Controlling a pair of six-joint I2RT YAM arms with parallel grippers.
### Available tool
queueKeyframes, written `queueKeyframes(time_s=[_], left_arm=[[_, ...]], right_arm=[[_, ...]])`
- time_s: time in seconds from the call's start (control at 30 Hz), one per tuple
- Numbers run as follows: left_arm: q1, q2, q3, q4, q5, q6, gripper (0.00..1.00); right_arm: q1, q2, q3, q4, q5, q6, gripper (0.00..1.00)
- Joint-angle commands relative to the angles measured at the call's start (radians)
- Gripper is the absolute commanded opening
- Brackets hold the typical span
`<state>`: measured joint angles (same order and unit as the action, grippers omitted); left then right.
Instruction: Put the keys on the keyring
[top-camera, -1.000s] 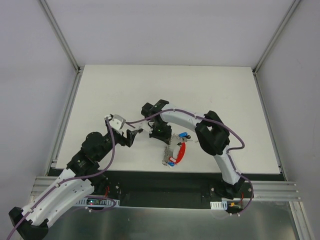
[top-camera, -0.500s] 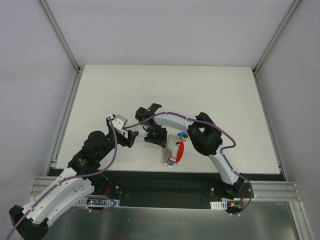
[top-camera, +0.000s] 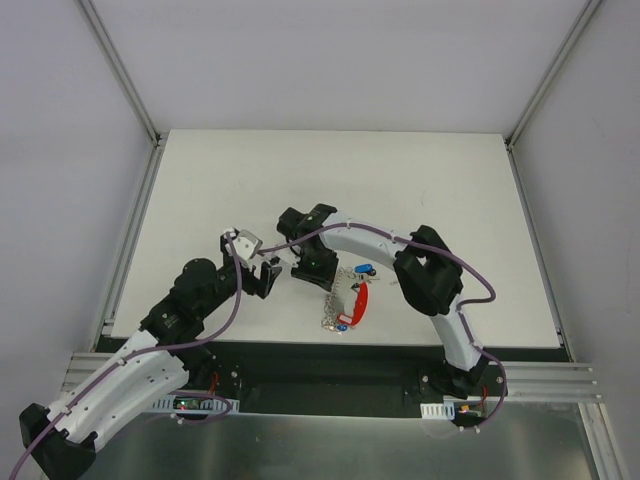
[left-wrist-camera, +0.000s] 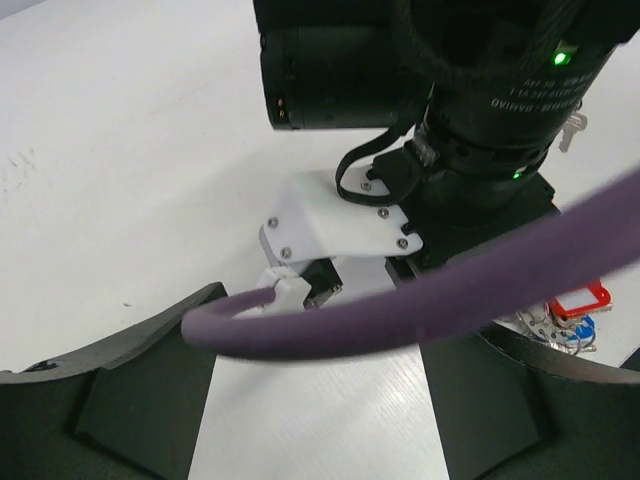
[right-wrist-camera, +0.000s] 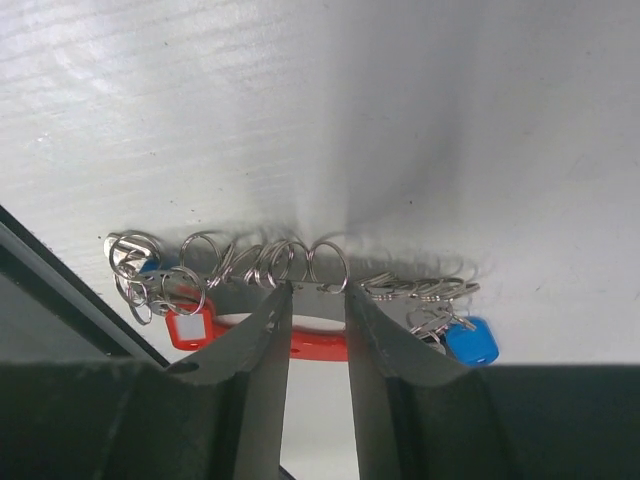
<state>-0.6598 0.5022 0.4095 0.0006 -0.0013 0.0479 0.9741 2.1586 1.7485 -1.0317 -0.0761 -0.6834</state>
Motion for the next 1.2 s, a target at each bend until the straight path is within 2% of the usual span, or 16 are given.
queueKeyframes(time_s=[0.0,0.33,0.53,0.63,0.73,0.8,0.93,1.03,1.17], left_arm=[[0.003,0.013,0.018,0.018,0.052,-0.003,0.75],[0.003,0.071,0.025,0.038,0.090,-0.020,0.76],[0.002,0.140,0.017,0.087,0.106,-0.045,0.76],[0.005,0.231,0.040,0.098,0.167,-0.045,0.75],[0.012,0.405,0.092,0.104,0.306,-0.004,0.74],[0.032,0.479,0.142,0.104,0.467,0.067,0.74],[0.075,0.692,0.244,0.082,0.680,0.170,0.74],[0.101,0.826,0.314,0.078,0.817,0.234,0.74],[0.109,0.973,0.405,0.056,0.943,0.312,0.71]], right_arm=[[-0.021,-0.094,-0.064,0.056,-0.051,0.048,0.31],[-0.103,-0.251,-0.283,0.278,-0.186,0.186,0.31],[-0.166,-0.428,-0.473,0.527,-0.199,0.458,0.31],[-0.187,-0.523,-0.592,0.648,-0.173,0.579,0.31],[-0.207,-0.612,-0.702,0.754,-0.153,0.653,0.31],[-0.216,-0.655,-0.780,0.832,-0.154,0.670,0.33],[-0.230,-0.776,-0.880,0.901,-0.117,0.676,0.36],[-0.265,-0.877,-0.967,0.946,-0.074,0.683,0.41],[-0.313,-1.032,-1.059,0.987,0.008,0.722,0.54]])
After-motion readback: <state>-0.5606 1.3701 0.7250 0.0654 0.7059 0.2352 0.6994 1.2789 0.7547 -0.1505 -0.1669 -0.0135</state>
